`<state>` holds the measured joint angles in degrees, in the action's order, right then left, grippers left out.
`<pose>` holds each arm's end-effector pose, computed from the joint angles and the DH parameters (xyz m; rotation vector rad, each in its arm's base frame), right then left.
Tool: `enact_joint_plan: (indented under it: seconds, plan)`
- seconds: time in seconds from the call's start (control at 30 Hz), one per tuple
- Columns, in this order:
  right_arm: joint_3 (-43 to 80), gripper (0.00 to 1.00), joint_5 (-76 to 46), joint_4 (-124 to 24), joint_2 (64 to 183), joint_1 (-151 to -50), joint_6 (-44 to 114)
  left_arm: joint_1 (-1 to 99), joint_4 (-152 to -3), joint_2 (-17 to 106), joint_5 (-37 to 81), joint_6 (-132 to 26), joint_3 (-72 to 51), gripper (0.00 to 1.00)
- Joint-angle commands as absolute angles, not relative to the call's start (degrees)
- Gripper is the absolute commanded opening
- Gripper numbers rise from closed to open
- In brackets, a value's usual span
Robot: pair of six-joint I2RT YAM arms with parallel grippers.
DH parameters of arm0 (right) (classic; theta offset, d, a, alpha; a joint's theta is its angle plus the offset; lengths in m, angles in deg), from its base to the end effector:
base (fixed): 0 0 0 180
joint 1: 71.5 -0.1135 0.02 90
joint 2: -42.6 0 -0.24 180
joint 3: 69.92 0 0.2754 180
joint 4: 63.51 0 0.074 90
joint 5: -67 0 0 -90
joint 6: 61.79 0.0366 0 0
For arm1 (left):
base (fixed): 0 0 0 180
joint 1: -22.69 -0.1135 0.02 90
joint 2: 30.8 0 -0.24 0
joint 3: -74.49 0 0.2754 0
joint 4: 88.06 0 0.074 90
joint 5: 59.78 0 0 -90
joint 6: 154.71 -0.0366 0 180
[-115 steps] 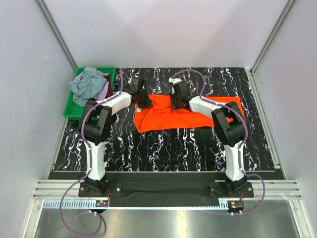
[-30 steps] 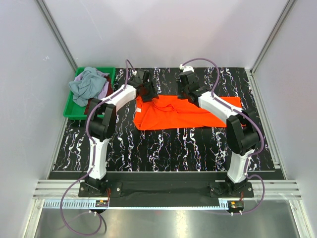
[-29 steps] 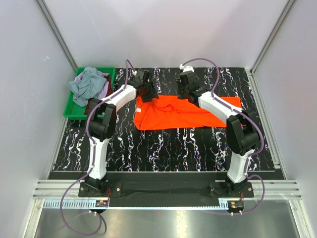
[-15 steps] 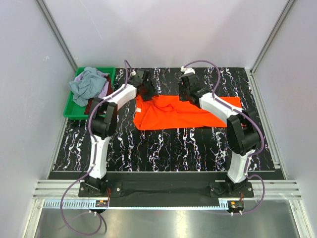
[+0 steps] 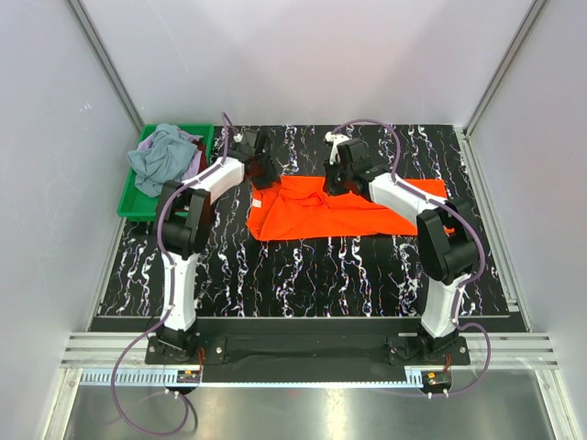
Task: Fold and stack the t-shirts
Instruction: Fold the tshirt
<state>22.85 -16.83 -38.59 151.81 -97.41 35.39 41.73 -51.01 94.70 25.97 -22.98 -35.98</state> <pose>0.3994 0.1984 0.1893 -0.4339 2.2831 0.4190 0.4654 -0.1635 0.1503 -0.4710 2.5134 -0.5262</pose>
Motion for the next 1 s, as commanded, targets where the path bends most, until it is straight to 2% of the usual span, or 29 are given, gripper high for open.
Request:
enact_joint_plan:
  seconds: [0.0,0.13,0.23,0.6,0.97]
  plan:
    - [22.6,0.06,-13.0,-39.6,152.3,-97.4,36.7,44.3,-50.3,88.4,26.1,-28.6,-34.2,0.31]
    - [20.0,0.04,-12.3,-42.0,151.7,-97.7,39.9,46.2,-50.2,85.3,26.6,-29.8,-30.4,0.07]
    - [19.1,0.03,-12.5,-43.4,151.7,-97.6,41.8,46.9,-53.9,82.7,24.7,-28.4,-25.8,0.0]
    - [19.7,0.0,-15.4,-44.0,155.9,-97.7,44.0,50.9,-53.9,84.5,27.1,-25.0,-23.4,0.0]
    - [15.8,0.0,-19.3,-46.7,150.8,-97.6,45.7,51.7,-55.1,89.5,32.2,-21.5,-26.1,0.0]
